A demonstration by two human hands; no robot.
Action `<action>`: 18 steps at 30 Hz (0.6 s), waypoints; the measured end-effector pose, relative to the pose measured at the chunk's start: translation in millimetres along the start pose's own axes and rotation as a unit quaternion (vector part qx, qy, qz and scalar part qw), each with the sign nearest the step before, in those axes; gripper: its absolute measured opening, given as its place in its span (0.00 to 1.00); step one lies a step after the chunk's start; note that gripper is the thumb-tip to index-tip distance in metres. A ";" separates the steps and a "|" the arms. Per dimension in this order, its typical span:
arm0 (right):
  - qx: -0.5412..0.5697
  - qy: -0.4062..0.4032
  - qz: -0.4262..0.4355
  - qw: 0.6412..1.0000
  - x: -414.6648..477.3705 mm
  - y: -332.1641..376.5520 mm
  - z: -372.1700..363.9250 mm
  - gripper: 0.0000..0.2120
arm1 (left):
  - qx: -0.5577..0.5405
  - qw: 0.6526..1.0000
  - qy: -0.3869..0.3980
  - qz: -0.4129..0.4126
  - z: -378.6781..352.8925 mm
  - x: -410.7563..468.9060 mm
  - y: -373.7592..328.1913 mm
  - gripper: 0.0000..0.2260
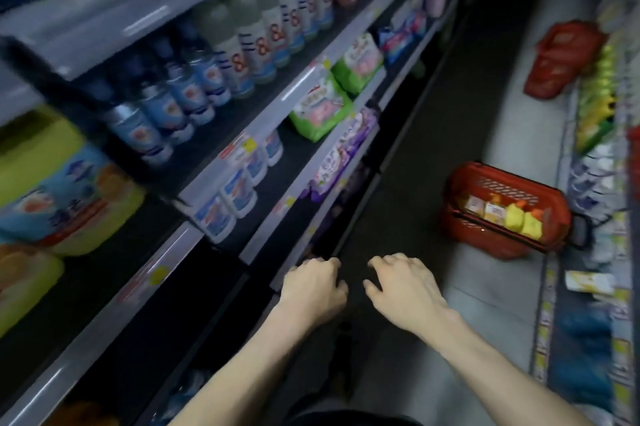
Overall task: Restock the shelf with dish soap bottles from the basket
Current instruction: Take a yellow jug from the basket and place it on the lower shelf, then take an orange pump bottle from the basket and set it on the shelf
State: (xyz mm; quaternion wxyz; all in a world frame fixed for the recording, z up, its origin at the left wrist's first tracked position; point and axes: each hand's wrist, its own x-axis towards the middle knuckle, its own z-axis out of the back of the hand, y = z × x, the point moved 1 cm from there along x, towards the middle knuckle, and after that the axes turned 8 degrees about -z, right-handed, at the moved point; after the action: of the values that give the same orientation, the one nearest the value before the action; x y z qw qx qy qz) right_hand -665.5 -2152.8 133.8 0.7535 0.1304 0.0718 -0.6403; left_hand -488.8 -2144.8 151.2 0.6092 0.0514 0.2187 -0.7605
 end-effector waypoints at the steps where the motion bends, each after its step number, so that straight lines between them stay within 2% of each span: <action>1: -0.002 0.001 -0.016 1.000 9.2 -7.5 1.7 0.20 | 0.004 1.000 0.008 -0.012 2.1 16.7 -1.9 0.18; 9: -0.016 0.051 -0.149 0.987 70.9 -64.5 7.5 0.21 | 0.017 0.994 0.078 -0.070 4.7 137.7 -18.7 0.19; 18: 0.056 0.127 -0.293 0.946 106.0 -145.0 4.1 0.19 | 0.052 0.974 0.179 -0.128 -11.8 238.9 -69.5 0.17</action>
State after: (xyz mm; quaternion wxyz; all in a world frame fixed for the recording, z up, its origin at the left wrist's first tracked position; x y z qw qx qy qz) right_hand -790.3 -2275.4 93.4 0.5084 0.2263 0.1661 -0.8141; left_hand -617.3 -2344.9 77.0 0.4546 0.1899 0.2890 -0.8208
